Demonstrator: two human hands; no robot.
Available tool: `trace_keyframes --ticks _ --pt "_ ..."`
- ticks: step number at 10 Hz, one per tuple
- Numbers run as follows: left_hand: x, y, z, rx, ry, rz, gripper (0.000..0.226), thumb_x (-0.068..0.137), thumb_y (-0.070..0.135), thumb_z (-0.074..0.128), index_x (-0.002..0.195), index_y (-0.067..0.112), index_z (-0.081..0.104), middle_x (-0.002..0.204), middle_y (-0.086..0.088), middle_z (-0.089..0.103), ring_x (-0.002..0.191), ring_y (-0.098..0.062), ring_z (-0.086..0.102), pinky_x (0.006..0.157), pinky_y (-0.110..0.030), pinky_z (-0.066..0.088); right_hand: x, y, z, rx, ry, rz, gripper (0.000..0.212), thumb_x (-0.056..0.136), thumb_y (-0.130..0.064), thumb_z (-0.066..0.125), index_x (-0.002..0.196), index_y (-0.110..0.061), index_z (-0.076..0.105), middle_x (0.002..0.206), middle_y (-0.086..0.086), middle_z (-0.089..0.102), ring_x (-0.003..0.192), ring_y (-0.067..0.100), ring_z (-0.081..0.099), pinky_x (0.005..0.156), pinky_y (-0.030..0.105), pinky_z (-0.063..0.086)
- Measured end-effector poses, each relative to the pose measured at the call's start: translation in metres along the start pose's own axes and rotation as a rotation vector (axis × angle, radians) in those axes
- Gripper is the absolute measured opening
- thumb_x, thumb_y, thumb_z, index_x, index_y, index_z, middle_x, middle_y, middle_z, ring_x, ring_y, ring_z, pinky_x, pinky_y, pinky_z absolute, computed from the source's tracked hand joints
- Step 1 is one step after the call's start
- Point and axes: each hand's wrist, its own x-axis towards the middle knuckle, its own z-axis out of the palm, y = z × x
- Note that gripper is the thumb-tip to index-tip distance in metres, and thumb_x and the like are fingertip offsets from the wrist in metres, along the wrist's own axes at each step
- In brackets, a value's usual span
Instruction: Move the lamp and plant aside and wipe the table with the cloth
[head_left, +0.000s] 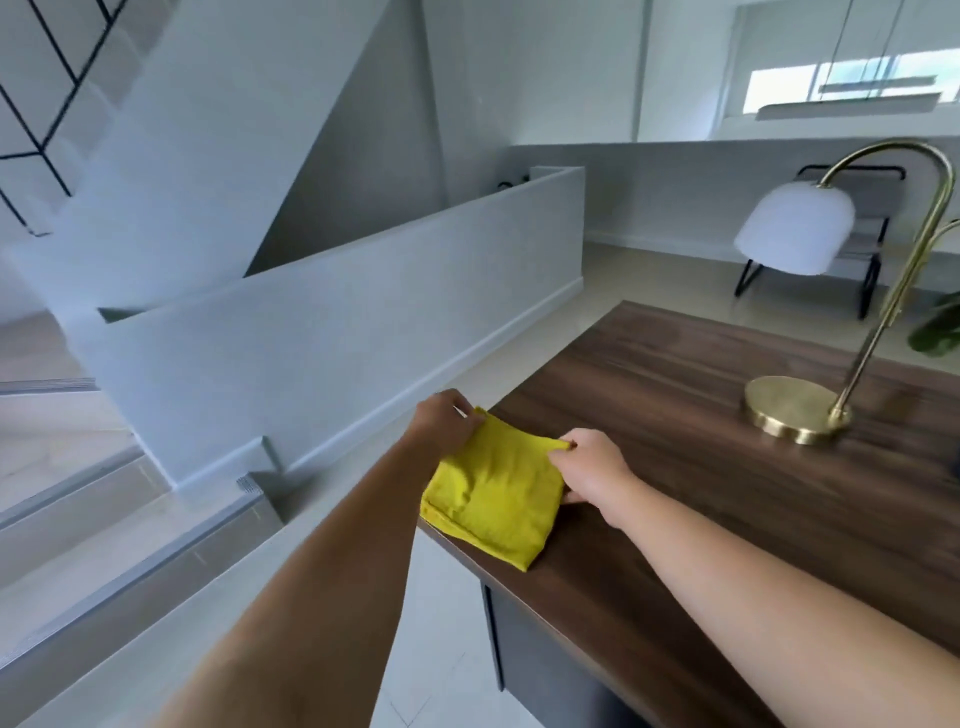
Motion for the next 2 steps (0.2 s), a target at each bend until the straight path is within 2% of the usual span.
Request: trace_keyframes --ticks 1,2 --pt "0.013 -0.005 0.021 0.042 -0.056 0.035 0.02 0.087 0.024 0.062 0.105 0.013 0.061 0.11 -0.012 0.067 0.092 -0.026 0.06 0.076 -0.03 0.047 0.011 0.014 -0.005 -0.216 0.084 -0.077 0.015 0.082 -0.008 0.054 0.087 -0.015 0.067 0.094 0.006 0.066 0.086 0.02 0.06 0.07 0.024 0.044" --pt "0.028 -0.002 0.036 0.193 -0.058 0.094 0.037 0.085 0.028 0.063 0.119 0.022 0.05 0.121 -0.006 0.062 0.113 -0.027 0.056 0.094 -0.043 0.048 0.022 0.022 -0.013 -0.309 0.165 -0.084 0.021 0.082 -0.01 0.057 0.1 -0.018 0.064 0.102 0.001 0.065 0.103 0.021 0.06 0.09 0.03 0.044"
